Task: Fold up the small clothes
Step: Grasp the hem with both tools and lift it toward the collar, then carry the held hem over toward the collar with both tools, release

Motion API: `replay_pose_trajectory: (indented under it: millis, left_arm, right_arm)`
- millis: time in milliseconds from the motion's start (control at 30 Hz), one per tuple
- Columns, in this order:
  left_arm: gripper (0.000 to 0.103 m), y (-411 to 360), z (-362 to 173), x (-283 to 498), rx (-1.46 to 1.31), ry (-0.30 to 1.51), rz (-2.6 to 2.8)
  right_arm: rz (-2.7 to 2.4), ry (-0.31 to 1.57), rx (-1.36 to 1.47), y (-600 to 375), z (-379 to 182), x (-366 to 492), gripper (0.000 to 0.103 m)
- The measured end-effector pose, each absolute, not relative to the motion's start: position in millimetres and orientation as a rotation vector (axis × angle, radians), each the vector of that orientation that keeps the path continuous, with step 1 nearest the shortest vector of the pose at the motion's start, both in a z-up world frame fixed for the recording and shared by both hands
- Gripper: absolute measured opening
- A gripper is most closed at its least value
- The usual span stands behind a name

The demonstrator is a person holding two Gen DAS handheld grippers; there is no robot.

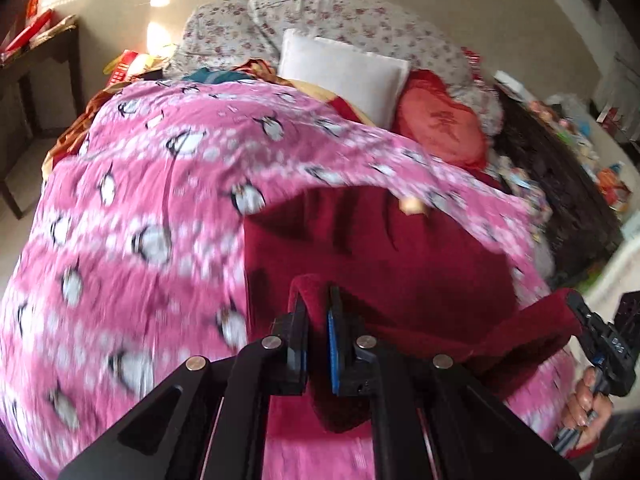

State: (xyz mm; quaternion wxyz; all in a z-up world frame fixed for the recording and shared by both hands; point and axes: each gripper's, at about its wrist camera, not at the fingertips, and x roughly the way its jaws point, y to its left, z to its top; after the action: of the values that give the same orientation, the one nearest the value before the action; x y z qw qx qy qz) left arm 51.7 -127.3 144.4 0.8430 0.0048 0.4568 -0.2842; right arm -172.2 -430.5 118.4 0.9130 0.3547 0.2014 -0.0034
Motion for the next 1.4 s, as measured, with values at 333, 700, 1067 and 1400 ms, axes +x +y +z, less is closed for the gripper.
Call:
replay_pose_trajectory:
  millis: [333,700,1067,1400]
  left_arm:
    - [0.020,-156,97,140,-0.085,1.116,-0.561]
    - [0.068,-142,120,94,0.014,0.939,-0.557]
    - [0.068,-170,81,118,0.085,0.950,-0.470]
    - [0.037,-202,72,121,0.206,0.920,-0.504]
  right_arm:
    - [-0.145,0.527,0.787,-488,72,-89,0.047]
    - [-0.111,0.516,0.520,-427,110,-115,0.059]
    - [-0.320,0.619,0.479,-460,76,-69,0.074]
    - [-0.316,0.715,0.452,-475,58,-42,0.013]
